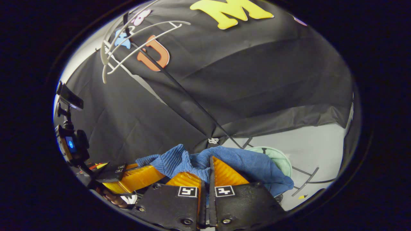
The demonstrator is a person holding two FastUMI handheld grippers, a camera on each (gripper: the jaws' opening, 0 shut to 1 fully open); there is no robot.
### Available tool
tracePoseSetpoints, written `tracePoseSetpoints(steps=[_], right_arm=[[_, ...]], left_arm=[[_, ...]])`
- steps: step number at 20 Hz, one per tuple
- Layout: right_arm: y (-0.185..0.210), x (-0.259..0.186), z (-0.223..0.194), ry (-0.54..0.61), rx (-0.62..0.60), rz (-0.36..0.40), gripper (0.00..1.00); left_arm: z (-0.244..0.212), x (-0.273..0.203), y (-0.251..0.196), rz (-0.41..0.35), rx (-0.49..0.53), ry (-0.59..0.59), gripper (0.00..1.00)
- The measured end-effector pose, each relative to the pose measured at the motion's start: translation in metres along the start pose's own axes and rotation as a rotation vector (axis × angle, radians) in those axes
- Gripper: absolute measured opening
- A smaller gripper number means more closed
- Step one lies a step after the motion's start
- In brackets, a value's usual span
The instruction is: Grasp the clothes on the hanger with both hands and then place them into the laundry hamper below.
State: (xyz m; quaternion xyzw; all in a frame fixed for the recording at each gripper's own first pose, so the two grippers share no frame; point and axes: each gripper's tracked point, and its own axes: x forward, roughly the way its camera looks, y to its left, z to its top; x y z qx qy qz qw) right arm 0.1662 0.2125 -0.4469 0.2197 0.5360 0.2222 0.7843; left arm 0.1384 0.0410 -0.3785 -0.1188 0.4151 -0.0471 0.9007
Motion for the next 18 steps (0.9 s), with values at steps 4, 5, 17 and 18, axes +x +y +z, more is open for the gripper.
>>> tracePoseSetpoints(steps=[4, 5, 17, 18], right_arm=[[-0.022, 0.015, -0.003, 0.13, -0.018, -0.118, 0.1], [-0.028, 0.019, -0.006, 0.176, -0.042, -0.167, 0.17], [-0.044, -0.007, 0.02, 0.133, -0.086, -0.294, 0.66], [-0.047, -0.014, 0.023, 0.122, -0.09, -0.316, 0.68]], left_arm=[[-0.031, 0.028, 0.017, 0.044, -0.049, 0.094, 0.01], [-0.04, 0.034, 0.022, 0.06, -0.066, 0.127, 0.02], [-0.085, 0.055, 0.045, 0.119, -0.203, 0.296, 0.12], [-0.091, 0.054, 0.047, 0.126, -0.198, 0.307, 0.38]])
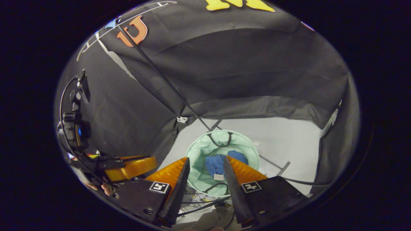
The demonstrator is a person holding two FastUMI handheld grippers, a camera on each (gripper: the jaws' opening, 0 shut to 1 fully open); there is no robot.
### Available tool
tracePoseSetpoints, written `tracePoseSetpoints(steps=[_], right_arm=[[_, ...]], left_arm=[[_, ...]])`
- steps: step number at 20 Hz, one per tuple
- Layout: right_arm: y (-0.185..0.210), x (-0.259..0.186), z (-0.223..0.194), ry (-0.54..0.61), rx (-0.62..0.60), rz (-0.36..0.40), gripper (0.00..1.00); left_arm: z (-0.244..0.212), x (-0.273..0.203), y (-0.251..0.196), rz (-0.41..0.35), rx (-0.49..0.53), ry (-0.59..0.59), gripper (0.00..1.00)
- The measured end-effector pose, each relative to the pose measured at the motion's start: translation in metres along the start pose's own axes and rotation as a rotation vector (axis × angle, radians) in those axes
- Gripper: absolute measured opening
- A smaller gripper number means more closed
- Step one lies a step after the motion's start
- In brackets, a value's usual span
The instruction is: Grasp the clothes on the hanger with both hands and then place them into the laundry hamper below.
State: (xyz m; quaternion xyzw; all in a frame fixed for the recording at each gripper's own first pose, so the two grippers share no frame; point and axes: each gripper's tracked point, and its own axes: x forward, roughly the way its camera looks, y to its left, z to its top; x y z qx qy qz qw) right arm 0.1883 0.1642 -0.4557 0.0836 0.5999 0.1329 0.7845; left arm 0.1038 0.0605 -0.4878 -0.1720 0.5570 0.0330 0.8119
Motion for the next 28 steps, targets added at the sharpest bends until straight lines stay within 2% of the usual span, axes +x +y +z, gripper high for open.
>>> tracePoseSetpoints(steps=[1, 4, 6, 7, 8, 9, 12, 14, 15, 16, 17, 19, 20, 22, 23, 24, 25, 28], right_arm=[[-0.001, -0.005, 0.002, -0.012, 0.001, -0.013, 0.74], [-0.002, -0.022, 0.006, -0.065, -0.012, -0.049, 0.82], [-0.007, -0.037, 0.008, -0.103, -0.027, -0.08, 0.9], [-0.007, -0.043, 0.009, -0.116, -0.033, -0.097, 0.93], [-0.006, -0.046, 0.005, -0.132, -0.036, -0.109, 0.93], [-0.004, -0.051, 0.005, -0.144, -0.036, -0.125, 0.93], [0.005, -0.075, -0.005, -0.192, -0.038, -0.15, 0.93], [0.01, -0.1, -0.012, -0.231, -0.031, -0.163, 0.93], [0.016, -0.115, -0.013, -0.256, -0.03, -0.163, 0.93], [0.018, -0.129, -0.017, -0.285, -0.027, -0.172, 0.93], [0.021, -0.147, -0.016, -0.321, -0.03, -0.175, 0.93], [0.026, -0.18, -0.015, -0.399, -0.029, -0.188, 0.93], [0.027, -0.199, -0.015, -0.433, -0.028, -0.199, 0.93], [0.03, -0.243, -0.009, -0.516, -0.041, -0.208, 0.93], [0.03, -0.263, -0.006, -0.556, -0.048, -0.22, 0.93], [0.03, -0.288, -0.005, -0.598, -0.056, -0.224, 0.93], [0.029, -0.31, -0.002, -0.634, -0.058, -0.233, 0.93], [0.027, -0.357, -0.011, -0.743, -0.074, -0.231, 0.93]], left_arm=[[-0.005, -0.001, 0.002, 0.009, 0.004, 0.015, 0.27], [-0.021, -0.009, 0.001, 0.026, 0.017, 0.052, 0.28], [-0.026, -0.014, 0.0, 0.019, 0.027, 0.053, 0.34], [-0.026, -0.019, 0.0, 0.017, 0.036, 0.05, 0.67], [-0.027, -0.024, 0.002, 0.02, 0.041, 0.046, 0.63], [-0.026, -0.03, 0.004, 0.021, 0.044, 0.039, 0.77], [-0.021, -0.055, 0.006, 0.021, 0.036, -0.015, 0.8], [-0.016, -0.075, 0.004, 0.013, 0.032, -0.057, 0.98], [-0.01, -0.088, 0.001, 0.01, 0.046, -0.087, 0.85], [-0.006, -0.102, 0.0, 0.015, 0.072, -0.129, 1.0], [0.002, -0.119, -0.001, 0.017, 0.097, -0.176, 0.95], [0.018, -0.156, -0.01, 0.013, 0.144, -0.28, 1.0], [0.021, -0.178, -0.015, 0.004, 0.162, -0.329, 0.96], [0.032, -0.224, -0.031, -0.015, 0.206, -0.438, 0.96], [0.038, -0.246, -0.04, -0.016, 0.229, -0.497, 1.0], [0.041, -0.27, -0.049, -0.012, 0.248, -0.553, 0.97], [0.042, -0.297, -0.059, -0.012, 0.257, -0.607, 1.0], [0.048, -0.357, -0.074, -0.035, 0.265, -0.748, 0.97]])
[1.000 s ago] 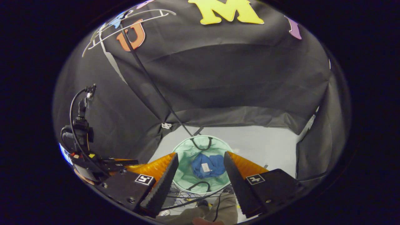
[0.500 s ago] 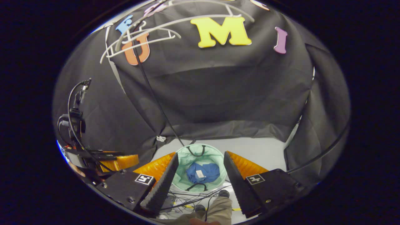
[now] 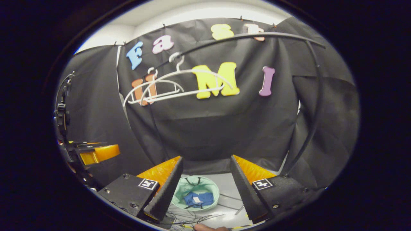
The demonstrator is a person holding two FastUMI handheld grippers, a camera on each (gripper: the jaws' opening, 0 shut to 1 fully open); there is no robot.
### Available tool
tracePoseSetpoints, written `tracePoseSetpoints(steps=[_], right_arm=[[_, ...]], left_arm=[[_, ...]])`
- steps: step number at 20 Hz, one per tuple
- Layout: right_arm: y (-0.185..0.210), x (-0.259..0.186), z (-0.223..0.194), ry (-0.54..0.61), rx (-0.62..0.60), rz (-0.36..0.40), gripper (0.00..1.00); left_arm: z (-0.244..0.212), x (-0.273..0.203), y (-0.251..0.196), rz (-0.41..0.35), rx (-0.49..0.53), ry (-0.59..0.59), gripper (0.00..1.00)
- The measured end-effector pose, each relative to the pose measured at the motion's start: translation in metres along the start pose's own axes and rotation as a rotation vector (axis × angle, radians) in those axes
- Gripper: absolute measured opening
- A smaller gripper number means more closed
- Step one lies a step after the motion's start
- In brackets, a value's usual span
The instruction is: Grasp the clothes on the hanger with both hands and then place them into the laundry hamper below.
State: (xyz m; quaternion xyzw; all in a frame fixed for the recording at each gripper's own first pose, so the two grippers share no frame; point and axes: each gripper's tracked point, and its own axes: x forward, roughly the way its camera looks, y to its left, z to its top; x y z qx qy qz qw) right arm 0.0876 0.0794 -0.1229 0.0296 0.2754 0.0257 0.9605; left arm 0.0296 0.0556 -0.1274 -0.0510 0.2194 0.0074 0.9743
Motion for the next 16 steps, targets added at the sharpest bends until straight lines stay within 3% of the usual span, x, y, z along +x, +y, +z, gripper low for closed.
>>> tracePoseSetpoints(steps=[3, 7, 12, 16], right_arm=[[-0.012, -0.036, 0.026, -0.105, -0.026, 0.032, 0.94], [-0.036, -0.098, 0.06, -0.218, -0.057, 0.051, 0.93], [-0.07, -0.191, 0.076, -0.345, -0.097, 0.106, 0.94], [-0.092, -0.242, 0.076, -0.392, -0.108, 0.135, 0.94]], left_arm=[[0.036, -0.05, -0.009, -0.004, -0.023, -0.132, 0.96], [0.043, -0.111, -0.021, 0.074, -0.018, -0.285, 0.94], [0.069, -0.22, -0.08, 0.095, 0.034, -0.447, 0.92], [0.066, -0.274, -0.126, 0.092, 0.064, -0.516, 1.0]])
